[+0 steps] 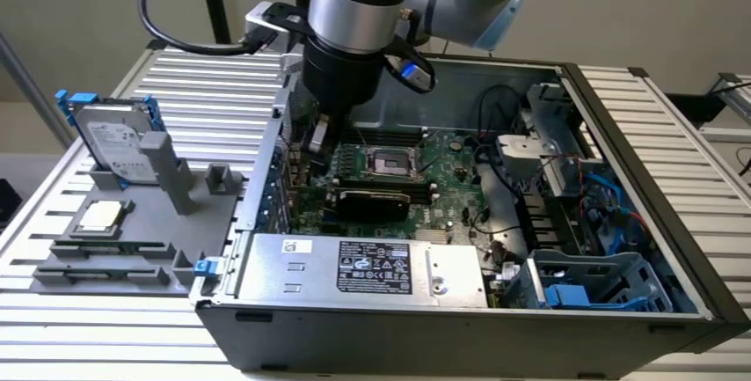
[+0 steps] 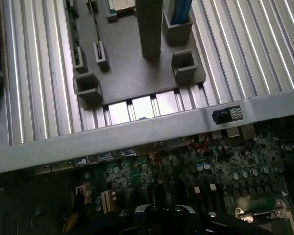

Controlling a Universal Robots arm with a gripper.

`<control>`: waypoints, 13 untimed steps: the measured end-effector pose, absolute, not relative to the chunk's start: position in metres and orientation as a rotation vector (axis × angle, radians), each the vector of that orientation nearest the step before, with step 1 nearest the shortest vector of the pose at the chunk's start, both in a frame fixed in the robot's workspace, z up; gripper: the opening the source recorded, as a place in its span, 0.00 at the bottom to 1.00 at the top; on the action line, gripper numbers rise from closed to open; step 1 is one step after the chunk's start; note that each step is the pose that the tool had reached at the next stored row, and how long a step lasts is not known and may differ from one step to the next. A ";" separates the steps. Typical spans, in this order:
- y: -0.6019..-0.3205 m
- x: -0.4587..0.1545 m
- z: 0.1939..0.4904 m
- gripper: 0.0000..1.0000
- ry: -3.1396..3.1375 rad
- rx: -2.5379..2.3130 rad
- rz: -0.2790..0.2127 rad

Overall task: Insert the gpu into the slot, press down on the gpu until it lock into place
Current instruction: 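Press down on the gpu until it lock into place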

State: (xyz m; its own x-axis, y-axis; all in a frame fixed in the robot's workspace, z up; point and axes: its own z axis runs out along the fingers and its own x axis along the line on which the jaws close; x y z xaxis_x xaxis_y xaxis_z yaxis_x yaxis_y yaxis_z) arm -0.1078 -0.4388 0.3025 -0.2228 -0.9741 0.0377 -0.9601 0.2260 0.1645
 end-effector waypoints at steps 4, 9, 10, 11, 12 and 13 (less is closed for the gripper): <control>-0.439 -0.099 0.303 0.11 -2.388 1.897 -0.110; -0.439 -0.087 0.303 0.11 -2.420 1.923 -0.062; -0.439 -0.085 0.303 0.11 -2.422 1.925 -0.060; -0.439 -0.085 0.303 0.11 -2.422 1.925 -0.061; -0.439 -0.085 0.303 0.11 -2.422 1.925 -0.062; -0.439 -0.085 0.303 0.11 -2.422 1.924 -0.062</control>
State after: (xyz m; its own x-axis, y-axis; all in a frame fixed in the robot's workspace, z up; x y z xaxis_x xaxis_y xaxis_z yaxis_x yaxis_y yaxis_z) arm -0.0847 -0.4389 0.3029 -0.2257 -0.9741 0.0124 -0.9722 0.2260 0.0613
